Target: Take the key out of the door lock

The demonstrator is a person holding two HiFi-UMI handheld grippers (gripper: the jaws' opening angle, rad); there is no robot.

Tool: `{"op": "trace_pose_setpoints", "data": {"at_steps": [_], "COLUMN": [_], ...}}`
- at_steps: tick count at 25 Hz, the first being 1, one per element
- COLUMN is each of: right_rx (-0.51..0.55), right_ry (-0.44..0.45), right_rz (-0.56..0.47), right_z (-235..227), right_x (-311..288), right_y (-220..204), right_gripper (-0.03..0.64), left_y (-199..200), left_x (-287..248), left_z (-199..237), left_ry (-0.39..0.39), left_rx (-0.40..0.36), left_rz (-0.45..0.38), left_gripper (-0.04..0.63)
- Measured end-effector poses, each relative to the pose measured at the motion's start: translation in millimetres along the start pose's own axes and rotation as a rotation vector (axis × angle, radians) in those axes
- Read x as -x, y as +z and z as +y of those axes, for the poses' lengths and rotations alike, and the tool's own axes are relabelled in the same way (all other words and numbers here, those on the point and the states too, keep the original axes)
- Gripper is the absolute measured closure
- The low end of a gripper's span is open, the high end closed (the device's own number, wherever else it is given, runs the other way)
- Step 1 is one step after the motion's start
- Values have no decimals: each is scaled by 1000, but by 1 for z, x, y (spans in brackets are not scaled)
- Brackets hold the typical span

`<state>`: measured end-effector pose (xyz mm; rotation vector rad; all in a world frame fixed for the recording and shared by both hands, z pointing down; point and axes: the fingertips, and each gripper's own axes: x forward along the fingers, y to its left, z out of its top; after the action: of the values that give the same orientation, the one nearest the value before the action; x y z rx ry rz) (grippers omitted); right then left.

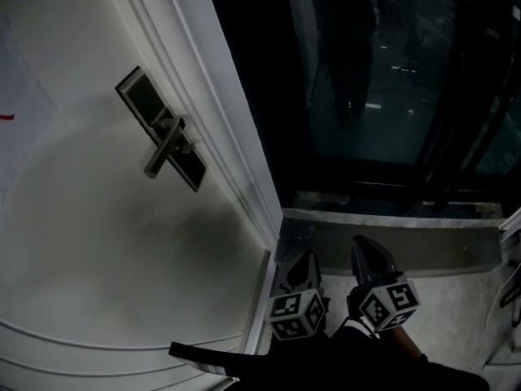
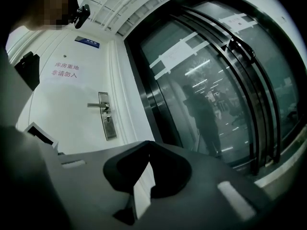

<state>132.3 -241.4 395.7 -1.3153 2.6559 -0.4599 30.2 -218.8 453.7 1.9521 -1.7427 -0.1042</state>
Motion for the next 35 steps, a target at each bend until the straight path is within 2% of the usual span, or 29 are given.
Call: {"op": "trace_pose_setpoints", "data": {"at_steps": [6, 11, 14, 19, 24, 32, 35], "right_rx": [8, 8, 14, 15, 31, 87, 132], "right_ry": [77, 187, 251, 424, 655, 867, 959], "right_rz": [24, 72, 86, 109, 138, 147, 113], "right_z": [19, 34, 44, 68, 96, 122, 137], "right_x": [-32, -63, -87, -137, -171, -213, -222], "right_y": [-9, -20, -20, -16, -14, -12, -8], "right_gripper": [615, 615, 615, 615, 612, 612, 609], "left_y": [12, 13, 27, 53, 71, 71, 69], "left_x": [0, -3, -8, -11, -18, -13, -1], "left_z": [35, 60, 75, 110, 134, 160, 168], "left_ry": [78, 158, 212, 353, 475, 662, 733], "left_rx": [34, 72, 88, 133, 175, 250, 299], "left_rz": [-29, -40, -72, -155, -214, -290, -349], "left_gripper": [595, 595, 595, 597, 597, 595, 597]}}
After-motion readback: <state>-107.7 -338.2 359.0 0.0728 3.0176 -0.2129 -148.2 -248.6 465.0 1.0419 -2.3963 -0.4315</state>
